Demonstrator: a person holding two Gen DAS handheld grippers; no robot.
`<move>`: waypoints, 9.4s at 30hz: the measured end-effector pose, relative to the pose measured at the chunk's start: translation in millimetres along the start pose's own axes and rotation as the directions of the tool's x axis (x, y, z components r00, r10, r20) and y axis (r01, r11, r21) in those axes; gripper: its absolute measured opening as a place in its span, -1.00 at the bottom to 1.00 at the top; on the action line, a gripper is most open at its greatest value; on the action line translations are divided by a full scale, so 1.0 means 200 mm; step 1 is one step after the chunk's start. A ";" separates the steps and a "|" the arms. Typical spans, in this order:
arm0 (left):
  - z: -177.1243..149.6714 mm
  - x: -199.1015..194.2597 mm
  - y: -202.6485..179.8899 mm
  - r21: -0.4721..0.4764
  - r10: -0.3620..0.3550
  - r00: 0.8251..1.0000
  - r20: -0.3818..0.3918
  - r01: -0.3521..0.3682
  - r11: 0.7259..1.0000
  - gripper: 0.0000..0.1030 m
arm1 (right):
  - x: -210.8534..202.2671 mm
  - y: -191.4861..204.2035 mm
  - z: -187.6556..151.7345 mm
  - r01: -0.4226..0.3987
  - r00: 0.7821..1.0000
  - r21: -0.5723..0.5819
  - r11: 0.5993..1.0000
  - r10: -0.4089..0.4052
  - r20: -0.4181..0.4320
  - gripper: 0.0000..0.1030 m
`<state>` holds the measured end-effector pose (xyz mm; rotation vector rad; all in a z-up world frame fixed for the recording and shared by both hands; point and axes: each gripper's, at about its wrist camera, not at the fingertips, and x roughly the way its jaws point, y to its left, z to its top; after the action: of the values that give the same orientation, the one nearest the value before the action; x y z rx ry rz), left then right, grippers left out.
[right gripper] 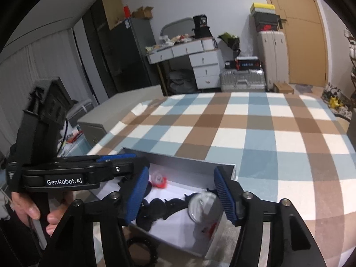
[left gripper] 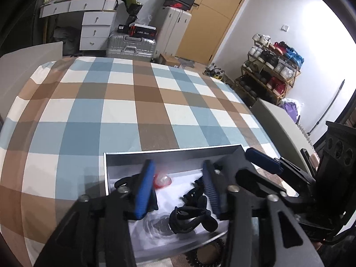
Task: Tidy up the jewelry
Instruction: 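Open both tools to drop the badge and claw clip into the box, then move the right tool back and close on the black coil hair tie, then lift the coil hair tie with the right tool while the left tool grasps the black claw clip, then carry the hair tie and claw clip into the grey box with both tools, then open both tools to release the hair tie and clip into the box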
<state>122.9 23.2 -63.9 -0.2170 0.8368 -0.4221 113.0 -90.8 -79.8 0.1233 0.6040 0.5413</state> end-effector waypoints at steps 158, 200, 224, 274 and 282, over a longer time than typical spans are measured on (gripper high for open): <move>-0.44 -0.10 -0.48 0.351 0.170 0.974 -0.151 -0.108 0.930 -0.83 | -0.67 0.06 -0.60 0.117 0.992 -0.002 0.993 -0.117 0.043 -0.28; 0.03 -0.25 -0.27 0.235 0.089 0.992 0.091 -0.108 0.966 -0.83 | -0.27 0.22 0.00 -0.039 0.992 -0.122 0.992 0.053 0.114 -0.28; 0.07 -0.09 -0.18 0.201 0.005 0.999 0.035 -0.012 0.980 -0.84 | -0.07 0.11 0.03 -0.016 0.998 -0.093 0.996 0.022 0.066 -0.25; -0.18 -0.40 -0.25 0.121 0.204 0.963 0.177 -0.227 0.966 0.61 | -0.55 0.31 -0.14 0.044 0.989 -0.106 0.993 -0.028 0.145 0.95; -0.30 -0.44 -0.20 0.066 0.242 0.951 0.194 -0.259 0.964 0.75 | -0.52 0.30 -0.27 0.063 0.996 -0.087 0.994 -0.057 0.074 0.98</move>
<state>15.0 24.7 -29.7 -0.0619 0.6506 -0.1964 -16.4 -95.4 -54.8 0.0393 0.5110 0.5028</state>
